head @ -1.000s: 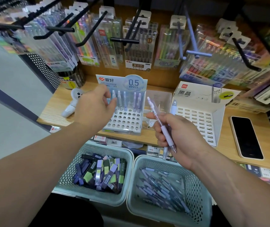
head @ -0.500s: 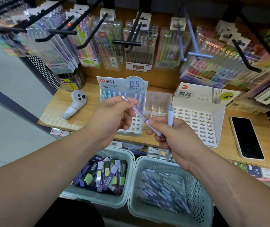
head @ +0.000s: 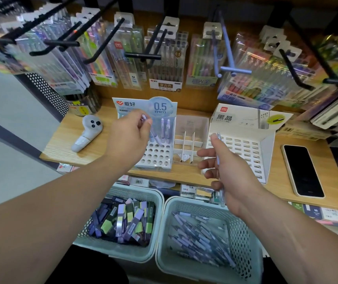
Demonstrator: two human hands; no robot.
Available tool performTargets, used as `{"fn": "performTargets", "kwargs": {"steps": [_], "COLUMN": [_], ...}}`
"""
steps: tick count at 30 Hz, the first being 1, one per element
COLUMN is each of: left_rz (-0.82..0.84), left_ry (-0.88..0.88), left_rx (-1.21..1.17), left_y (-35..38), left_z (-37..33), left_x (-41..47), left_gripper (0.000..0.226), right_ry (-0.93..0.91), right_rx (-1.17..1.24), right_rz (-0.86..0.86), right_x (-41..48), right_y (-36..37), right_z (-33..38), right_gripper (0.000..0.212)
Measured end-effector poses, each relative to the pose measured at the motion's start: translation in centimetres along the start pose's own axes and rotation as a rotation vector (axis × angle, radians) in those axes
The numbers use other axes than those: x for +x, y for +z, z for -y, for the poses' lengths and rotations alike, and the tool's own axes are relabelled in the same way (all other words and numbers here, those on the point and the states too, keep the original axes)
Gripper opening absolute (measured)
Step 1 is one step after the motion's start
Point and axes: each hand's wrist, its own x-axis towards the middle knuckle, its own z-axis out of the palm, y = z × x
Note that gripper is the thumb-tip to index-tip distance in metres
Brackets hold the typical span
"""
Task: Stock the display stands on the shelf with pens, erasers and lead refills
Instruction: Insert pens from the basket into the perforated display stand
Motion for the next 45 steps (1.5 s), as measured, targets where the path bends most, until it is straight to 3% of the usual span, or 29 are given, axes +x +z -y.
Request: {"fn": "performTargets", "kwargs": {"steps": [11,16,21,24,29,31,34,38,39,42,45], "left_rz": [0.064,0.118,0.184,0.219,0.083,-0.027,-0.026,0.523,0.584,0.504,0.375], "left_ry": [-0.024,-0.033,-0.123,-0.16,-0.097,-0.064,-0.122,-0.486,-0.566,-0.7,-0.712], "left_rx": [0.19,0.262,0.219,0.211,0.205,0.198,0.062,-0.44,-0.568,-0.909,-1.011], "left_y": [3.7,4.0,3.8,3.0,0.1,-1.5,-3.6,-4.5,-4.6,-5.0,-5.5], "left_z": [-0.9,-1.1,-1.2,-0.9,-0.7,-0.1,0.1,-1.1,-1.3,-1.4,-1.4], "left_x": [1.1,0.8,1.2,1.1,1.0,0.8,-0.1,-2.4,-2.8,-3.0,-2.5], "left_gripper": [0.024,0.026,0.044,0.034,0.019,0.023,0.031,0.038,0.037,0.028,0.026], "right_ry": [0.009,-0.062,-0.142,-0.183,-0.226,-0.238,-0.259,-0.302,-0.31,-0.33,-0.372], "right_rx": [0.202,0.245,0.191,0.077,0.014,0.018,0.2,0.478,0.494,0.437,0.248], "right_rz": [0.03,0.024,0.06,0.022,0.001,0.002,0.035,0.073,0.094,0.161,0.221], "right_x": [-0.2,-0.3,-0.6,-0.7,-0.5,-0.3,-0.1,0.0,0.0,-0.3,-0.5], "right_y": [-2.2,-2.3,-1.9,-1.7,-1.0,-0.2,1.0,2.2,2.6,3.4,4.2], "right_z": [0.0,0.2,0.3,0.3,0.8,0.8,0.9,1.5,1.7,1.7,1.1], "right_gripper": [0.061,0.035,0.025,0.011,0.014,0.017,0.005,0.01,0.01,0.014,0.018]}}
